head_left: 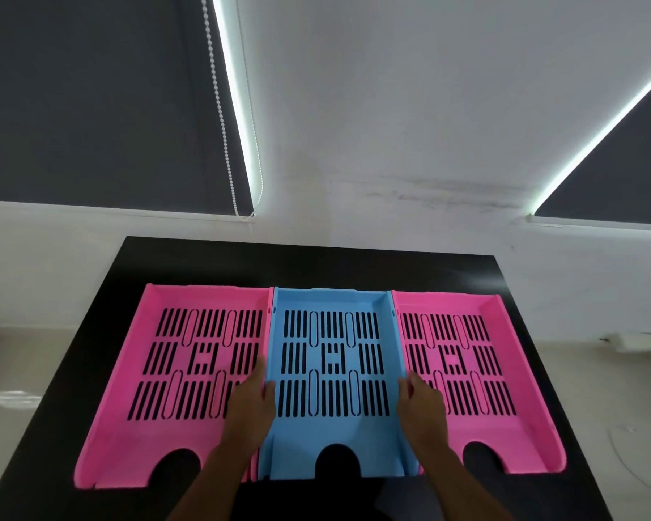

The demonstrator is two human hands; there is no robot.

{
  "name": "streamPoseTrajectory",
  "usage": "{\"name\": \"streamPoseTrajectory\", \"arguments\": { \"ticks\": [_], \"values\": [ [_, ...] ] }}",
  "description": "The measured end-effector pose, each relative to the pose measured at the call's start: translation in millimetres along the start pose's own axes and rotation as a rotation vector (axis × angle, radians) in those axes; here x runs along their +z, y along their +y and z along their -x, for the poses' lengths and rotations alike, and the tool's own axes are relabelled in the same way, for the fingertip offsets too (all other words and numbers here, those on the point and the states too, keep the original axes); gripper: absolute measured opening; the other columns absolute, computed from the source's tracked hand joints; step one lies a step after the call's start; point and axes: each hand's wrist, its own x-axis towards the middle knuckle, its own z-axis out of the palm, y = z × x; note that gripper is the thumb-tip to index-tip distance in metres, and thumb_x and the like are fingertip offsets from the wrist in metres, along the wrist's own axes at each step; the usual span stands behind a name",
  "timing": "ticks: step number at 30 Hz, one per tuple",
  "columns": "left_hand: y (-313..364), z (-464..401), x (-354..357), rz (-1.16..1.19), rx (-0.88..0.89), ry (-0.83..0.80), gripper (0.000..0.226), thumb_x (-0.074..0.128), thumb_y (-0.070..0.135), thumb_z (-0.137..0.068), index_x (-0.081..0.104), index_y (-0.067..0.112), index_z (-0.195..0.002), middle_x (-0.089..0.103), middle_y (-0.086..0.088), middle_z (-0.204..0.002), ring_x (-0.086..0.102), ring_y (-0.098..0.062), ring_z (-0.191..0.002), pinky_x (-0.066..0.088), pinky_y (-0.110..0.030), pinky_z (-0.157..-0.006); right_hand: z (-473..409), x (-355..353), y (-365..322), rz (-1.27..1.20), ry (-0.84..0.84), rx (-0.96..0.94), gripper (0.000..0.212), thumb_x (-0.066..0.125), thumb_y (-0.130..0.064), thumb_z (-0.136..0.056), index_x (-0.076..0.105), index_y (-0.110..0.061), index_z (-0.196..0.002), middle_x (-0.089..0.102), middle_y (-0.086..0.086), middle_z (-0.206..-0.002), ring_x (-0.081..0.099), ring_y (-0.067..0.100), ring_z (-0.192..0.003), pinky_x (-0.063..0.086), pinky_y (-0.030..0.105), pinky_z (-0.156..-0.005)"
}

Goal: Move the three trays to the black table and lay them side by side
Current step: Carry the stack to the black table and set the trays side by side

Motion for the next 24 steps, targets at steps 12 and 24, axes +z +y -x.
{"name": "streamPoseTrajectory", "arguments": {
  "ticks": [12,24],
  "values": [
    [22.1,-53.5,5.3,0.03,0.007,-0.03,0.063,0.049,0.013,-0.103,0.018,0.014,-0.158,0.041,0.003,-0.055,0.034,-0.001,-0.037,0.041,-0.015,-0.039,-54.1,-5.6,-23.7,0.018,-0.008,0.021,0.021,0.047,-0.012,-0.105,0.064,-0.002,-0.096,0.057,-0.001,-0.062,0.05,0.002,-0.044,0.041,0.01,-0.037],
    [35.6,-74.1,2.8,0.015,0.031,-0.016,0.062,0.049,0.011,-0.103,0.02,0.011,-0.158,0.037,0.005,-0.054,0.033,-0.002,-0.032,0.035,-0.012,-0.035,-73.0,-2.2,-33.7,0.035,-0.021,0.028,0.027,0.045,-0.015,-0.106,0.063,0.003,-0.114,0.059,0.002,-0.065,0.054,0.007,-0.048,0.045,0.018,-0.045]
  ]
}}
